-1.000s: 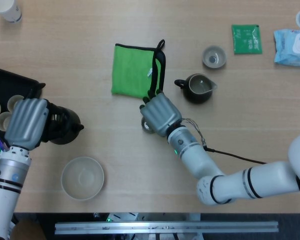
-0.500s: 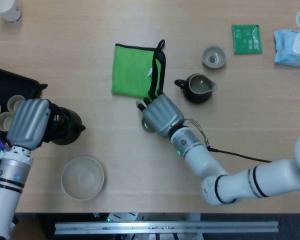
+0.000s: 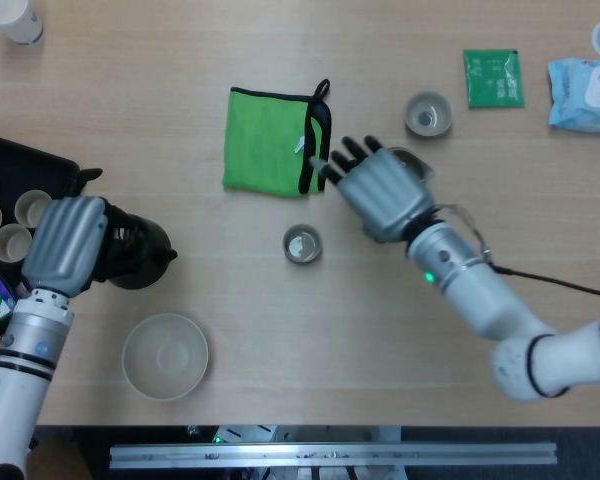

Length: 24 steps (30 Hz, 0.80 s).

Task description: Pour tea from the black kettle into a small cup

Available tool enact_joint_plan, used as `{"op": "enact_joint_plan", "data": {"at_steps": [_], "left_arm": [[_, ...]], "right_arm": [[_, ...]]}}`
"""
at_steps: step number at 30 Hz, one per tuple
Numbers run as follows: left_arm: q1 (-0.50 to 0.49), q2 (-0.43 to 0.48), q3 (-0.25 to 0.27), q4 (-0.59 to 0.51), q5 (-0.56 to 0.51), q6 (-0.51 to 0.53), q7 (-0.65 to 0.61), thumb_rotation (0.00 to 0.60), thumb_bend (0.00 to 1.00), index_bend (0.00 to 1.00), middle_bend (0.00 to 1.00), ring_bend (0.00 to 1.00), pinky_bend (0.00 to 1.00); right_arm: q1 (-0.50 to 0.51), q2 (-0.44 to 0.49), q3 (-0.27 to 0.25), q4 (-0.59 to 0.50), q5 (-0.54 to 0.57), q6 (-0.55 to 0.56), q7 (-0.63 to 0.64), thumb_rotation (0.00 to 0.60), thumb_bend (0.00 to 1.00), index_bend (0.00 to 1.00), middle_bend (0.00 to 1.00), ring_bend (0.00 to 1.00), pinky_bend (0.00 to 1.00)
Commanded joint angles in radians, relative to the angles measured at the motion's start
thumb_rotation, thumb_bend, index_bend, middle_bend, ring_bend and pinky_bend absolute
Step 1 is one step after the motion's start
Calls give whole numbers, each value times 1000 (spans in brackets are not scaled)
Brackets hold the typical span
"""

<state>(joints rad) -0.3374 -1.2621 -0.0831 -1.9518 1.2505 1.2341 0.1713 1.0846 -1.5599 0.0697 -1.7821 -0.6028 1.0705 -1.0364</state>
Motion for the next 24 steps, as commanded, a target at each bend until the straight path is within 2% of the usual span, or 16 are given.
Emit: {"op": "enact_joint_plan", "data": {"at_steps": [1,10,18,24], "left_arm": [[-7,-11,-5,8,-10,-7,3,599,380,1000,1000,948,142],[-36,-58,-19,14,-42,-25,52,598,380,1000,1000,948,142],[-73,-115,-34,10,-71,-31,131,600,380,1000,1000,948,141],[-100,-153,-49,9,-97,-31,187,598,380,1000,1000,948,142]], "right_arm": [[-72,123,-47,-74,-102,30,95,600,200,101,188,98,195],[-196,308,-140,-128,-328,55,259,600,200,101,188,98,195],[-287,436,-198,-154,-459,71,352,600,200,101,188,98,196],[-350,489,-236,-149,-537,77,394,600,200,101,188,98,195]]}}
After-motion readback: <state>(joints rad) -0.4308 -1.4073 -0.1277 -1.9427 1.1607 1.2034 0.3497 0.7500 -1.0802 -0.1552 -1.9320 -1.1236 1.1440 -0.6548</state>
